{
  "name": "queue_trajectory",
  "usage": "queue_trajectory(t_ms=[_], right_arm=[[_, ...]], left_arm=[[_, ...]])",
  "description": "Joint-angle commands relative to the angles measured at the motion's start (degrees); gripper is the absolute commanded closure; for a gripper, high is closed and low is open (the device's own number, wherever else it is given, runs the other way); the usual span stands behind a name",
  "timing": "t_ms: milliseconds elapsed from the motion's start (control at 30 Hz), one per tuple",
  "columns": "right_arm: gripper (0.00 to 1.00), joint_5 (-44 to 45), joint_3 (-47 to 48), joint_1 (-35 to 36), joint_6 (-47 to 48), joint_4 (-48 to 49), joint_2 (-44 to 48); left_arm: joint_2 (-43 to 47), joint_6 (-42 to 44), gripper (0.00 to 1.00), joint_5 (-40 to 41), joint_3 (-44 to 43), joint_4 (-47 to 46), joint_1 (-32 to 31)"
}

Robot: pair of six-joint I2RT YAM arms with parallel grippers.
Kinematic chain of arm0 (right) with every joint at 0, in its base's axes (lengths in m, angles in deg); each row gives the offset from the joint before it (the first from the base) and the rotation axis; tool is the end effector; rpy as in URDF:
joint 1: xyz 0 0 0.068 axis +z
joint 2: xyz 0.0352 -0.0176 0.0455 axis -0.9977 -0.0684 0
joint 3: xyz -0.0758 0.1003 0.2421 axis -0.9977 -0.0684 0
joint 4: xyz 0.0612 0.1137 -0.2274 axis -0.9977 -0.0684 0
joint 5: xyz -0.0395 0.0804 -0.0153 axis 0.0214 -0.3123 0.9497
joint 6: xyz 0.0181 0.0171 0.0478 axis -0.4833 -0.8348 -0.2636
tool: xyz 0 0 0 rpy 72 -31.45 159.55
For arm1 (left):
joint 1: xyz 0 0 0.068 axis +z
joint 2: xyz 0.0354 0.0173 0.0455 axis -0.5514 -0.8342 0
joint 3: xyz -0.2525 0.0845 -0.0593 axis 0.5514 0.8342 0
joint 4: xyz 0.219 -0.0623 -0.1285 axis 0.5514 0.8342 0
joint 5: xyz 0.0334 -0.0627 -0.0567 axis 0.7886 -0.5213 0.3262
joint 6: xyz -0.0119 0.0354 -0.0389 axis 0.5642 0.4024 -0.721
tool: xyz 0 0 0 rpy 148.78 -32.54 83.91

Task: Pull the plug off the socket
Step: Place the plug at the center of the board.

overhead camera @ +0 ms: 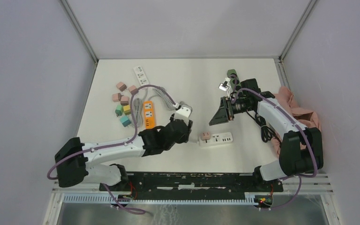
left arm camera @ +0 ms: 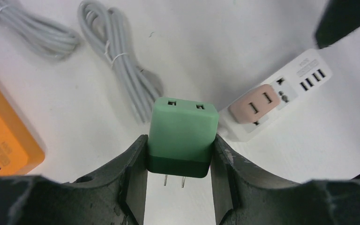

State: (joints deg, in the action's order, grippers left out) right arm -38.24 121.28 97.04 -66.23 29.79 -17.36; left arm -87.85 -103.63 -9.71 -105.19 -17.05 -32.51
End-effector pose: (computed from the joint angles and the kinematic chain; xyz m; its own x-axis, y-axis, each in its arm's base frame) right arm 0.2642 0.0855 0.2474 -0.8773 -0.1763 -0.4464 -0.4782 0.2410 0.8446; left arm 0.1308 -0.2489 0.2480 -0.4790 0.1930 -0.8564 0.4623 0.8848 -0.0592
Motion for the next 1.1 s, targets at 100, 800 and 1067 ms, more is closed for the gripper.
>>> queue_trajectory(t_ms=[100,800,1067], right_arm=[[0.13,-0.9,2.8,-0.4,5.4,-2.8,0.9],[0.0,0.5,3.0,-1.1,5.1,-2.8,0.3],[0.0,0.4,3.0,-1.3,4.9,-2.8,0.4]], left_arm=[[14.5,-9.4,0.97,-14.7,14.9,-7.5,17.8],[30.3,-32.7,0.91,-7.8,31.7,-0.7,45.5],[28.2,-39.6,0.89,-4.1,31.3,3.2,45.8]])
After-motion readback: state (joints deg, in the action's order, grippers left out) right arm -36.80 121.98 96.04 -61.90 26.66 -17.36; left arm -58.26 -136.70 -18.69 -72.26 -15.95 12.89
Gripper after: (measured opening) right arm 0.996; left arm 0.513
